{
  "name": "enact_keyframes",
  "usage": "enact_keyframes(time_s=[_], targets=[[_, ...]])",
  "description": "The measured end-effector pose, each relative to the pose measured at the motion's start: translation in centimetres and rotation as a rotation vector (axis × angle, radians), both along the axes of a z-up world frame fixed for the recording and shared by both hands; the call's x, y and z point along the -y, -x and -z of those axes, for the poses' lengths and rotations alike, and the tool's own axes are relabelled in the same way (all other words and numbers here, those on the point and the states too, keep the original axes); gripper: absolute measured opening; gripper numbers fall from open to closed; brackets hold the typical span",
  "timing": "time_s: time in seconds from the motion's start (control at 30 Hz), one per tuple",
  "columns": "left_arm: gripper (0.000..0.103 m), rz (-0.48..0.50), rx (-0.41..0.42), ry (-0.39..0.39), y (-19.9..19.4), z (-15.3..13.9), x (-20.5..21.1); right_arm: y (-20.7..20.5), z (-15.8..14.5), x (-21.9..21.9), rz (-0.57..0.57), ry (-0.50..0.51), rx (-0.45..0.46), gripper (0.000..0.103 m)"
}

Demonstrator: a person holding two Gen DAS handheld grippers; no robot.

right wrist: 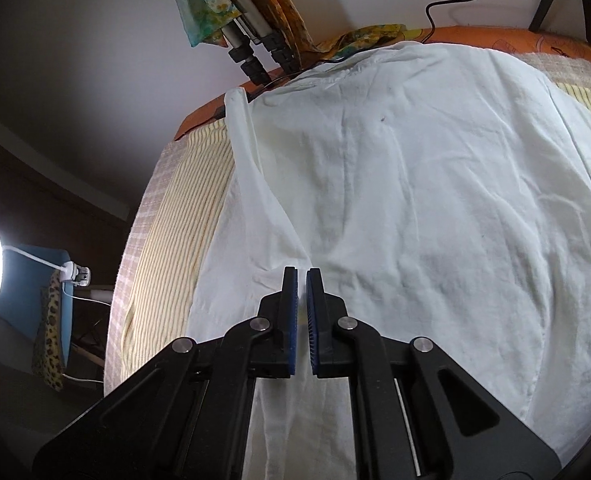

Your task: Fold small clothes

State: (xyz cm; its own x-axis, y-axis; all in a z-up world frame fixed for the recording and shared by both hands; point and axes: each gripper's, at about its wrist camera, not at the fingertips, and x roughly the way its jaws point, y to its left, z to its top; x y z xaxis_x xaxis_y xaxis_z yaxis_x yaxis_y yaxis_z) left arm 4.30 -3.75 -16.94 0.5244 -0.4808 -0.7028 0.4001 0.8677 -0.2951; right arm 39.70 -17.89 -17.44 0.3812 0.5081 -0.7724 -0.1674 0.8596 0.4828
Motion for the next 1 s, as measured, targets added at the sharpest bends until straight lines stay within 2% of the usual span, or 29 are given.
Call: enact_keyframes(time_s=[0.07, 0.17, 0.3, 0.43, 0.6, 0.67, 0.8, 0.9, 1.0], targets=[[0.01, 0.033, -0.017, -0.002, 0.1, 0.2, 0.7, -0.1, 0.1, 0.0, 0.003, 0.024, 0.0, 0.006], [0.017, 0.063, 0.006, -0.003, 1.0, -0.4, 0.6, 0.3, -0.4, 0.4, -0.017, 0.011, 0.011, 0.006], [0.017, 0.058, 0.052, -0.002, 2.5, -1.9, -0.8, 1.6, -1.8, 1.4, -0.033, -0.015, 0.014, 0.008], [0.018, 0.005, 0.118, -0.057, 4.4, -3.2, -3.2, 4.1, -3.8, 2.4, -0.052, -0.042, 0.067, 0.031], [0.018, -0.061, 0.121, -0.104, 3.6, -2.7, -5.3, 7.5, -4.5, 2.0, -0.127, -0.103, 0.103, 0.031], [0.018, -0.078, 0.111, -0.093, 2.8, -2.2, -5.7, 8.6, -4.1, 1.0, -0.167, -0.097, 0.106, 0.031], [0.017, -0.067, 0.086, -0.089, 1.1, -0.9, -5.6, 10.1, -2.4, -1.0, -0.211, -0.014, 0.101, 0.031], [0.017, -0.061, 0.031, -0.093, 0.6, 0.6, -5.7, 10.1, -0.7, -1.6, -0.194, 0.017, 0.078, 0.031], [0.017, -0.068, 0.009, -0.107, 0.9, 1.7, -5.9, 9.9, 0.6, -1.5, -0.158, 0.043, 0.057, 0.031]])
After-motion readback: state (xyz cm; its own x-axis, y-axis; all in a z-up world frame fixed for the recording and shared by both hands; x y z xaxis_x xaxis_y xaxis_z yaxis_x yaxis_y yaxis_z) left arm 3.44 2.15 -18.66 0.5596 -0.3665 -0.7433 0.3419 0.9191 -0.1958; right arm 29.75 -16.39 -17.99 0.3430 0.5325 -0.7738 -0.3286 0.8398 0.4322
